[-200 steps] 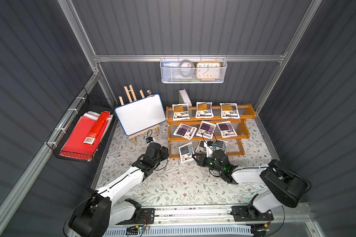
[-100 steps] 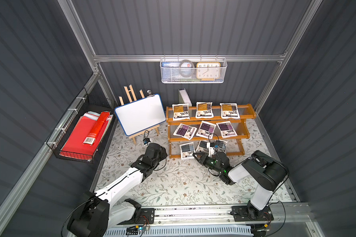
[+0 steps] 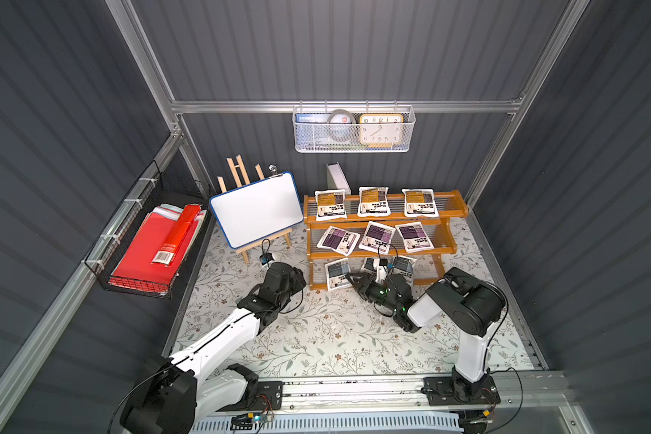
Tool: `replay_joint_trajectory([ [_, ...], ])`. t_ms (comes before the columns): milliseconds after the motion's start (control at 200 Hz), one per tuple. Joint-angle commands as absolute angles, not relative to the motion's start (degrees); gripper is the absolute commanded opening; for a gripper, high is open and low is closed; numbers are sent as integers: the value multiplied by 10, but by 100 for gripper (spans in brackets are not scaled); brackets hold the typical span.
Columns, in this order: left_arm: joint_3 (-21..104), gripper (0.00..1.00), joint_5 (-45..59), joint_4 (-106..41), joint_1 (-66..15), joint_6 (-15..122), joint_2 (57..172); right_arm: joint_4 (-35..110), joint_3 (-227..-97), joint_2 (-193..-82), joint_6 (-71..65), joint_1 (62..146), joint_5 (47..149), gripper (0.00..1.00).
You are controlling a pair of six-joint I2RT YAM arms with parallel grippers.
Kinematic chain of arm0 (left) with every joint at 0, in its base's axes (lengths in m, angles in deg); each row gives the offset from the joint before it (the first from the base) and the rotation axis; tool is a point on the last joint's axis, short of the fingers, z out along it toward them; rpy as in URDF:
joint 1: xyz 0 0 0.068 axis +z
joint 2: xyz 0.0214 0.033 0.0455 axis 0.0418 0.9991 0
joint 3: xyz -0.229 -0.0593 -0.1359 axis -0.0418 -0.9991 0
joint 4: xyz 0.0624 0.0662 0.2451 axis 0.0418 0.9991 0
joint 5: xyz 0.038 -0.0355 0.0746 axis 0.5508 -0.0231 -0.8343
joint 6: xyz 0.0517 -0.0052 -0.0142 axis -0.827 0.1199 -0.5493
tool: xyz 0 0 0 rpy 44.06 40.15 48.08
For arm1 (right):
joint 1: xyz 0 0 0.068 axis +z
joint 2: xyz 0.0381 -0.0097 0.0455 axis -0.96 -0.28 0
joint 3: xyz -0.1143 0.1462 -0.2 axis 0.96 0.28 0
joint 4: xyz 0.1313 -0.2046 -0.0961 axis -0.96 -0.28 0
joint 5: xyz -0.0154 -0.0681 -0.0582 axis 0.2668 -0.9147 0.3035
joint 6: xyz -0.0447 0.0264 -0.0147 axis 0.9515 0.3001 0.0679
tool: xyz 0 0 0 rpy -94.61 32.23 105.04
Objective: Place the bagged coffee beans on the shelf by color
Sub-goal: Place the bagged coffee beans on the shelf, then reset both arms
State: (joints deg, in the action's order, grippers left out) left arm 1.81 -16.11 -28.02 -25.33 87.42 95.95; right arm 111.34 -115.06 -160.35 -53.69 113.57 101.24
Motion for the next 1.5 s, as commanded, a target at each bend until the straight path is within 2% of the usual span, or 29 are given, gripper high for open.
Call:
replay_joint_trajectory([
  [0, 21, 63, -163, -263, -253, 872, 960, 1130, -1160, -1606, -567, 1133, 1038, 72],
  [40, 23, 63, -164, -261, -253, 872, 960, 1125, -1151, -1599, -571, 1133, 1037, 79],
  [50, 23, 63, -164, -262, -253, 872, 960, 1123, -1149, -1596, -573, 1133, 1035, 83],
  [65, 23, 63, -163, -261, -253, 872, 961, 1120, -1146, -1594, -574, 1131, 1034, 95],
  [90, 23, 63, -164, -261, -253, 871, 960, 1109, -1142, -1588, -577, 1130, 1031, 99],
  [370, 24, 63, -170, -259, -252, 871, 965, 901, -1160, -1504, -530, 1111, 1049, 99],
  [560, 27, 64, -184, -254, -252, 864, 962, 604, -1224, -1409, -374, 1110, 1047, 99],
  [735, 45, 66, -241, -223, -252, 863, 958, 376, -1241, -1291, -273, 1110, 1013, 99],
  [870, 58, 68, -314, -184, -251, 892, 969, 227, -1234, -1199, -258, 1109, 906, 99],
  [1086, 64, 71, -360, -176, -235, 904, 1006, 94, -1208, -1067, -316, 1094, 695, 99],
  [1181, 77, 72, -387, -179, -217, 884, 1024, 63, -1200, -1047, -324, 1046, 629, 99],
  [1306, 97, 76, -410, -181, -158, 854, 1051, 84, -1185, -1056, -302, 923, 589, 99],
  [1356, 105, 88, -436, -178, -137, 857, 1061, 107, -1181, -1062, -295, 868, 575, 99],
  [1381, 109, 98, -453, -179, -130, 857, 1064, 121, -1178, -1065, -292, 841, 568, 99],
  [1496, 109, 100, -525, -238, -120, 803, 1077, 208, -1162, -1084, -285, 741, 539, 99],
])
